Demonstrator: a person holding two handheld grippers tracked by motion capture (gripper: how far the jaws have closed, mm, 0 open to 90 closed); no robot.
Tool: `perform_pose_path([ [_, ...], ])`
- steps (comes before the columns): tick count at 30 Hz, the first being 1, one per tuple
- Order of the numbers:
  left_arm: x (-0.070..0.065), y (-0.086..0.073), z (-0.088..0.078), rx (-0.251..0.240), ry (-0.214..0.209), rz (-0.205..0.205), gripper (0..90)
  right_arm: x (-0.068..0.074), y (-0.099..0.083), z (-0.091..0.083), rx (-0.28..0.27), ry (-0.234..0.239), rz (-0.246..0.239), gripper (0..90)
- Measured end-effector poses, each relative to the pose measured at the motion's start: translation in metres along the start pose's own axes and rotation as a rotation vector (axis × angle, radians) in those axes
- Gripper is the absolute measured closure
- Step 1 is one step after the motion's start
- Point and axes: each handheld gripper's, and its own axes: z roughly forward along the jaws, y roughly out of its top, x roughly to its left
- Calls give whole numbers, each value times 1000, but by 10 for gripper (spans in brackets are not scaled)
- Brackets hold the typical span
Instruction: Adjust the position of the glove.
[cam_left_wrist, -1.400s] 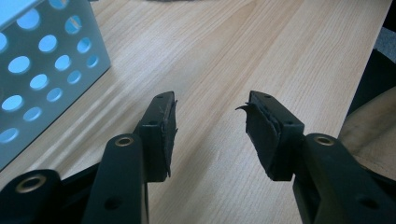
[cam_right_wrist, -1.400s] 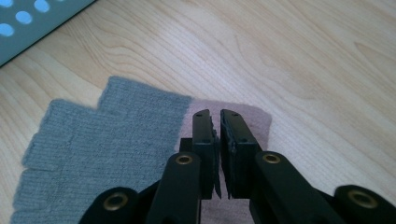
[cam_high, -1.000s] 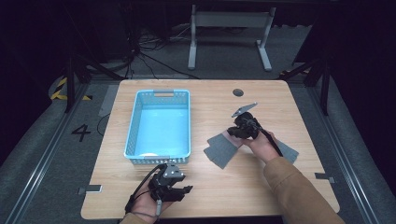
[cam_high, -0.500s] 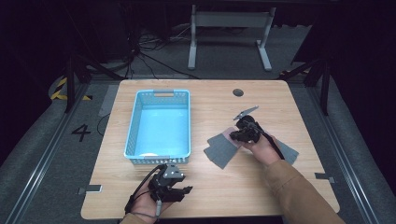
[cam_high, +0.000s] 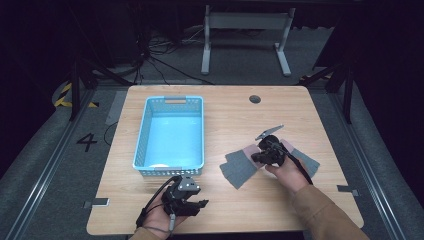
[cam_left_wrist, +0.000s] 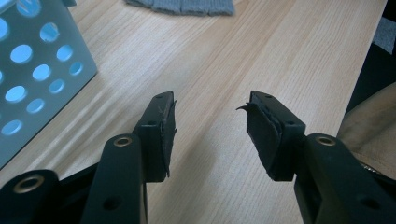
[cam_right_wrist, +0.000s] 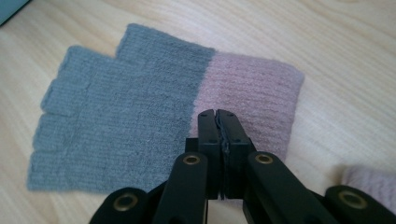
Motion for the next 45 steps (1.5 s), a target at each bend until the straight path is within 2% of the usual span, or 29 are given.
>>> perform_pose_path([
  [5,0,0,0,-1,-3,0,524,7,-7,-4,7,12,-3,893],
  [11,-1,0,0,-1,-1,-1,524,24,-18,-10,22,25,-21,893],
  [14,-2,0,0,-2,1,2,523,32,-26,-14,17,38,-10,893],
  [20,-2,1,1,-3,1,4,524,41,-34,-18,23,73,-8,893],
  [23,-2,2,2,-5,-2,7,524,43,-34,-20,22,75,-19,893],
  [26,-1,2,2,-2,-1,10,524,39,-30,-26,-31,61,-35,893],
  [28,-1,2,2,-2,0,9,524,32,-23,-28,-69,35,-37,892],
  [30,-1,2,2,-4,-1,7,524,23,-14,-25,-81,5,-29,892],
  [31,-1,2,1,-7,0,6,524,16,-7,-19,-78,-2,-21,891],
  [32,-1,2,1,-7,0,6,524,16,-7,-19,-78,-2,-21,891],
  [34,0,1,1,-14,-1,0,524,9,-2,-9,-46,-14,-7,891],
  [37,1,1,0,-10,-5,1,524,4,-1,-1,-18,-26,-5,891],
  [38,2,1,0,-10,-5,0,524,2,-3,3,8,-27,6,892],
  [45,0,2,0,-6,-3,7,524,8,-12,-8,9,1,11,892],
])
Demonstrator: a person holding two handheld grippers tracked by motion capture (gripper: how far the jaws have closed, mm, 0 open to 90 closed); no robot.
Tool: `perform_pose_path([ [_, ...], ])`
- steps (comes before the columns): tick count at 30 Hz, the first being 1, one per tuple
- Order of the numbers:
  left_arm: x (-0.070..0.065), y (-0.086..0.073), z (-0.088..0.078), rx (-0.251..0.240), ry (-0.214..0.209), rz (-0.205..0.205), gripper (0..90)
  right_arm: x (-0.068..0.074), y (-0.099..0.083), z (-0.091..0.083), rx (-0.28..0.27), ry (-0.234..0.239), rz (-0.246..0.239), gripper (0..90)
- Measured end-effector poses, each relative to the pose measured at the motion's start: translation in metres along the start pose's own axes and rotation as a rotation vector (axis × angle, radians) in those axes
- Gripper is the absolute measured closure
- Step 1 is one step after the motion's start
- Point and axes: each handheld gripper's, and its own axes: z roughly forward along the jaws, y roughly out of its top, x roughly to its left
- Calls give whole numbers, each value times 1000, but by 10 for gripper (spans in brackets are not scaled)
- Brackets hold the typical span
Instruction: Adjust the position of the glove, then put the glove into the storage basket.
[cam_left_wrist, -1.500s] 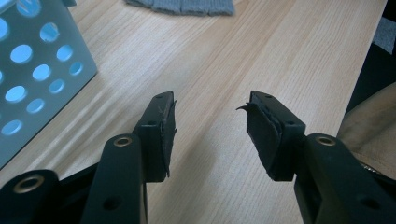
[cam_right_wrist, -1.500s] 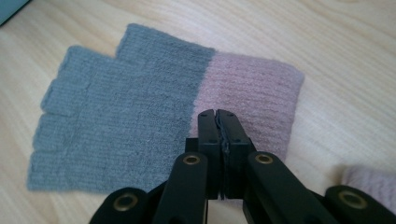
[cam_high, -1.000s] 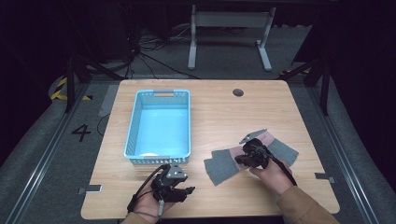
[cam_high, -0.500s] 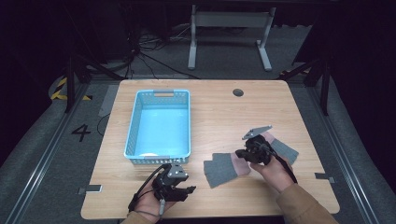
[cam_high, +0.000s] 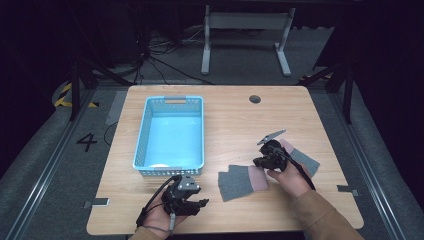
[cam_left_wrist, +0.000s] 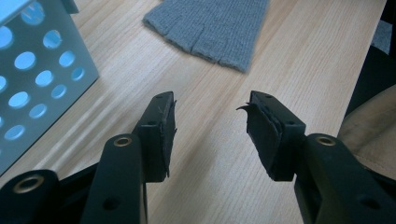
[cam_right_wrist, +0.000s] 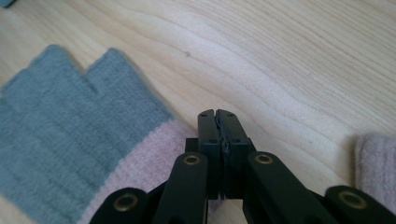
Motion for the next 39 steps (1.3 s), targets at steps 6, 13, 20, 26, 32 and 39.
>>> perform_pose_path([
  [6,1,1,-1,-14,3,-3,524,-5,-9,-43,-150,10,23,889],
  [13,9,5,-7,-48,9,-20,524,-23,-36,-97,-283,-8,64,875],
  [20,13,12,-10,-57,9,-3,524,-36,-53,-107,-293,-51,109,859],
  [26,12,14,-8,-60,5,2,523,-40,-59,-112,-296,-67,126,857],
  [32,12,13,-8,-59,8,4,524,-46,-62,-112,-295,-75,141,863],
  [39,12,12,-9,-58,5,0,524,-72,-76,-110,-278,-169,196,889],
])
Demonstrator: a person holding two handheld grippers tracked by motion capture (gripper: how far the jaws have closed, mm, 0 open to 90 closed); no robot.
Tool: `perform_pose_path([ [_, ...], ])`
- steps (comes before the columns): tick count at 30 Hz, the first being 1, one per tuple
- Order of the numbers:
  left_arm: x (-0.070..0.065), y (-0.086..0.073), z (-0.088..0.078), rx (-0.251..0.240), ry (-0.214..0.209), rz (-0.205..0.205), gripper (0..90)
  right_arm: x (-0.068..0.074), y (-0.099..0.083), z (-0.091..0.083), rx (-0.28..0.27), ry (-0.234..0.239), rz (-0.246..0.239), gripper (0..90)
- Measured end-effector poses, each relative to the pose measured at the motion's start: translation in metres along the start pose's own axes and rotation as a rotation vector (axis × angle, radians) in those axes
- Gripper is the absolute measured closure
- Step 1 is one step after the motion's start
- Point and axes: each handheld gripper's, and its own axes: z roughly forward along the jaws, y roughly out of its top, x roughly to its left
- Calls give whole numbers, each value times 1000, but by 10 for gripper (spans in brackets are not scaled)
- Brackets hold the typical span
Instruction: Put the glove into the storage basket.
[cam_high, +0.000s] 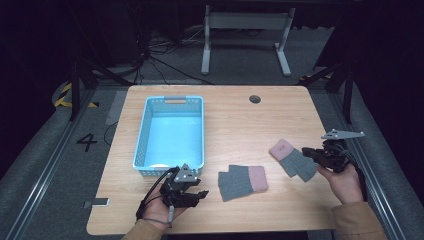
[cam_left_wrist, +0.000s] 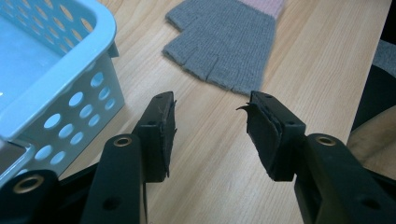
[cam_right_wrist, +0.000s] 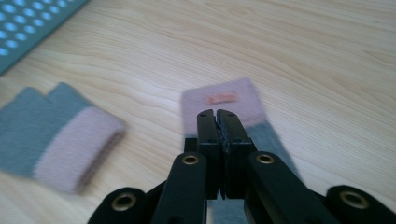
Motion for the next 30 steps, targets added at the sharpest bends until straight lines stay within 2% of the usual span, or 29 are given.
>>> perform_pose_path([
  [1,0,0,0,0,3,-3,524,0,0,0,0,0,0,889],
  [5,0,-2,-1,2,8,-2,524,-21,-10,6,30,-64,46,889],
  [7,0,-2,-2,1,8,-6,524,-31,-17,12,65,-98,68,889],
  [12,-1,-3,-1,3,12,-7,524,-46,-31,28,131,-136,103,889],
  [17,-1,-3,1,8,11,-6,524,-51,-37,33,161,-162,105,887],
  [21,-1,-2,1,11,8,3,524,-51,-39,35,172,-165,105,884],
  [24,-1,-2,1,9,7,-1,524,-52,-39,35,166,-175,92,882],
  [30,-1,-2,2,13,8,-1,524,-58,-40,36,162,-192,109,889],
])
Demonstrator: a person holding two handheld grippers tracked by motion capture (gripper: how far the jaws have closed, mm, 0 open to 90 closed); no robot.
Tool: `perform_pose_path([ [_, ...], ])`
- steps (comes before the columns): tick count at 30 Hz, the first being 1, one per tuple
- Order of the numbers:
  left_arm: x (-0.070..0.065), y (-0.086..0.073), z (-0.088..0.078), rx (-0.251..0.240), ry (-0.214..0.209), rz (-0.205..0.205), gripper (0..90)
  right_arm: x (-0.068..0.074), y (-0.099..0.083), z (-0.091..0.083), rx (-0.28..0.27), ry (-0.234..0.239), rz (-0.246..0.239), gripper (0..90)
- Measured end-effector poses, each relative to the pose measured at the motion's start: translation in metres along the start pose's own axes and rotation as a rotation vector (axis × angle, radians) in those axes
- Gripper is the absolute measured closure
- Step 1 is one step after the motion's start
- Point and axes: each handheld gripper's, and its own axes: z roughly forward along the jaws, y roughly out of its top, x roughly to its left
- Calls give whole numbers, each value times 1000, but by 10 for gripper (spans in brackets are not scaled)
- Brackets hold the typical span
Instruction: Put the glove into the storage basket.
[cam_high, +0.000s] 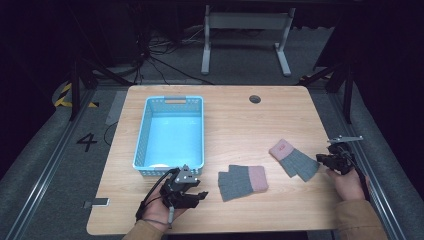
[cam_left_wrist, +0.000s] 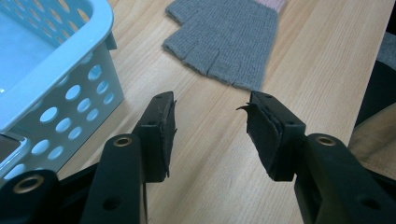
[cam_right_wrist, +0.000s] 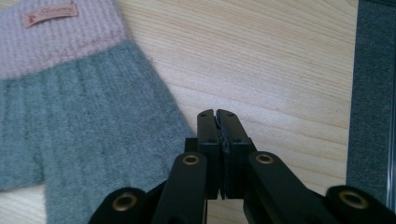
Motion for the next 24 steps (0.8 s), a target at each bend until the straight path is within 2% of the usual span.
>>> perform_pose_path([
  [5,0,-1,0,-2,2,-3,524,-1,0,5,18,-5,4,891],
  [10,0,0,0,-5,2,1,524,1,-1,4,39,12,21,891],
  [16,0,3,2,-7,-6,6,524,10,-3,2,67,33,-7,895],
  [24,-1,8,5,-8,-17,19,523,33,-4,-3,120,82,-65,895],
])
